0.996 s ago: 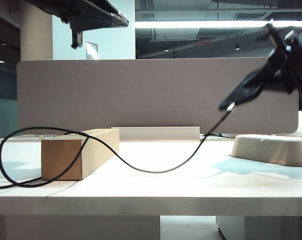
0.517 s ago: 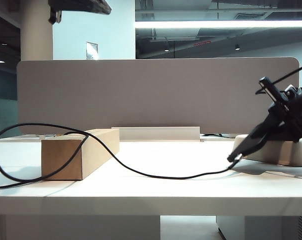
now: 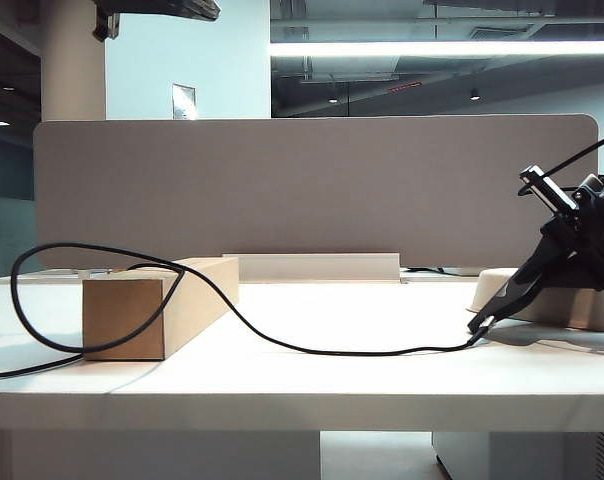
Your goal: Pick up the charging cable and the phone, plug the charging cable into the charging port on the phone, and finally place them back on the table.
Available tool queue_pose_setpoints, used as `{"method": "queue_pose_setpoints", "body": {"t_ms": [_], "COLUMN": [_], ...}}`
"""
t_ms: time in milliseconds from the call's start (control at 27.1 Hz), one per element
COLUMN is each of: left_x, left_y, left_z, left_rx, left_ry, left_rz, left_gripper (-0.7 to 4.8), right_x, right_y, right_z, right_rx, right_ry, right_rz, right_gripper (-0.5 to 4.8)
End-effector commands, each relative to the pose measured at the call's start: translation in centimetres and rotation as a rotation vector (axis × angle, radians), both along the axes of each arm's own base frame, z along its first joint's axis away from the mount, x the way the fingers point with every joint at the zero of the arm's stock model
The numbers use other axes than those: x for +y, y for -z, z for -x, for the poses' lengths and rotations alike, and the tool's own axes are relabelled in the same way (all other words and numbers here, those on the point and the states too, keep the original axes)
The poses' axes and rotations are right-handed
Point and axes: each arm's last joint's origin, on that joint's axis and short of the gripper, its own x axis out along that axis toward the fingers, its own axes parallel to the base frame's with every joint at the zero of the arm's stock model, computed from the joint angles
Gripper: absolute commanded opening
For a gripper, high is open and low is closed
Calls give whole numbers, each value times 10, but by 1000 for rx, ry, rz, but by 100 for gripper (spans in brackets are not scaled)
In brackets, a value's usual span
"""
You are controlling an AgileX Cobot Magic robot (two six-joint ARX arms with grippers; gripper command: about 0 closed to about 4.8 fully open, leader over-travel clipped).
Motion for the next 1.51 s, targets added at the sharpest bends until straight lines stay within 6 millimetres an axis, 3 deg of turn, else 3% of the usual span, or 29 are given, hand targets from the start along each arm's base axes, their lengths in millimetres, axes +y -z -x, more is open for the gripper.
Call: {"method": "queue_pose_setpoints", "body": {"t_ms": [37, 480, 590, 775, 886, 1070, 1328, 1513], "left_x": [0, 0, 0, 0, 0, 0, 1, 2], "left_y": [-3, -3, -3, -3, -3, -3, -5, -9], "left_z": [1, 2, 2, 2, 2, 2, 6, 9], "left_rx": [-21, -16, -16, -14, -14, -13, -15, -35], "left_ry": [10, 10, 10, 10, 10, 10, 12, 13], "left_rz": [5, 3, 4, 3, 3, 3, -1, 5], "left_gripper": [-6, -6, -6, -6, -6, -6, -6, -6], "right_x": [0, -10, -15, -17, -17, -18, -38, -60], "right_y": [-8, 1, 4, 7, 8, 13, 15, 5], "right_z": [-4, 1, 4, 6, 7, 12, 22, 32], "right_rx": [-65, 38, 85, 122, 137, 209, 300, 297], "right_ry": [-3, 97, 111, 118, 116, 134, 163, 185], "right_rz": [4, 50, 47, 48, 46, 60, 33, 34], "right_gripper": [-6, 2, 102, 138, 255, 333, 343, 343]}}
